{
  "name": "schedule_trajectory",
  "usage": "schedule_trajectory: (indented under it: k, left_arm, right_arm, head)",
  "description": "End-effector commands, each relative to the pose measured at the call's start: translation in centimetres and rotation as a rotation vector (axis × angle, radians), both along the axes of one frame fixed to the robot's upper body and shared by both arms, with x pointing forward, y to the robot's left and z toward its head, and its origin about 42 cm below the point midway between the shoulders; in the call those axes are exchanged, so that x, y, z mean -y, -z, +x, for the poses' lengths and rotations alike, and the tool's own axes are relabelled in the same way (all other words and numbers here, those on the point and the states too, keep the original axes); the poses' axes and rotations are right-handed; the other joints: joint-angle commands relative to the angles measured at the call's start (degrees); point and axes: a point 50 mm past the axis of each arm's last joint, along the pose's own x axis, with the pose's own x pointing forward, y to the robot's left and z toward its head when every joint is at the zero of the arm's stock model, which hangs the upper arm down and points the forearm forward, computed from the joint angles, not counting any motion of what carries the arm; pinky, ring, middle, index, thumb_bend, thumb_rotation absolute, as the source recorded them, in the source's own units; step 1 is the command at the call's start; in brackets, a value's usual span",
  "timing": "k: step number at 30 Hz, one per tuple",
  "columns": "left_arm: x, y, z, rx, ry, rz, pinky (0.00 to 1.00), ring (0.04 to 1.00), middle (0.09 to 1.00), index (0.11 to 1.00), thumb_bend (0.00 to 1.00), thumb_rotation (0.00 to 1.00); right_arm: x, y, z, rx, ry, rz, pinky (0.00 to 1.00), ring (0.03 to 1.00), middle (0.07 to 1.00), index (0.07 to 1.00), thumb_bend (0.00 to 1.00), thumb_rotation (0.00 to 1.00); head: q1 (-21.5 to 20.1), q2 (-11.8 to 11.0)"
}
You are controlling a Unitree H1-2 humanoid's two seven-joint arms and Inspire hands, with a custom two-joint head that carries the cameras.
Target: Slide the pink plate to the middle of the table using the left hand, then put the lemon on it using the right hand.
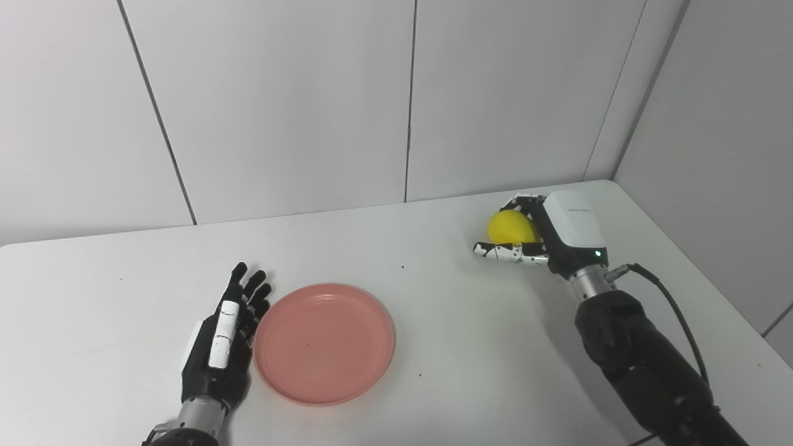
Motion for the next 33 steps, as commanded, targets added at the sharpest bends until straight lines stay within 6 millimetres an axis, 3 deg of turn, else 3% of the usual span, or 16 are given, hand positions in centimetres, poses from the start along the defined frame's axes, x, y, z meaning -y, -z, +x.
schedule_trajectory:
  k: [1,8,23,27,33]
  left_arm:
    - [0.5,2.4,-1.2,-0.129,-0.005,0.009,1.00,0.949,0.944,1.000,0.81,0.76]
    - [1.3,2.6,-1.2,-0.140,-0.011,0.001,1.00,0.943,0.937,1.000,0.83,0.74]
    - [2.9,2.6,-1.5,-0.153,-0.034,-0.019,0.98,0.917,0.919,1.000,0.87,0.72]
    - [3.5,2.6,-1.6,-0.159,-0.037,-0.034,0.96,0.917,0.923,1.000,0.86,0.71]
    - [4.6,2.4,-1.7,-0.165,-0.037,-0.037,0.96,0.919,0.928,1.000,0.81,0.71]
  right_arm:
    - [-1.2,-3.6,1.1,0.111,-0.049,-0.008,0.19,0.237,0.309,0.382,0.64,0.76]
    - [-3.8,-5.0,1.7,0.105,-0.126,-0.014,0.21,0.263,0.337,0.414,0.64,0.76]
    - [-9.4,-5.2,2.7,0.123,-0.303,0.002,0.19,0.239,0.315,0.393,0.59,0.78]
    - [-11.0,-5.3,3.0,0.134,-0.362,0.014,0.18,0.234,0.314,0.386,0.52,0.67]
    - [-13.2,-5.1,3.2,0.111,-0.426,0.020,0.16,0.216,0.294,0.361,0.53,0.68]
  head:
    - [0.89,0.26]
    - [4.85,0.20]
    - [11.80,-0.16]
    - [13.69,-0.24]
    - [16.51,-0.38]
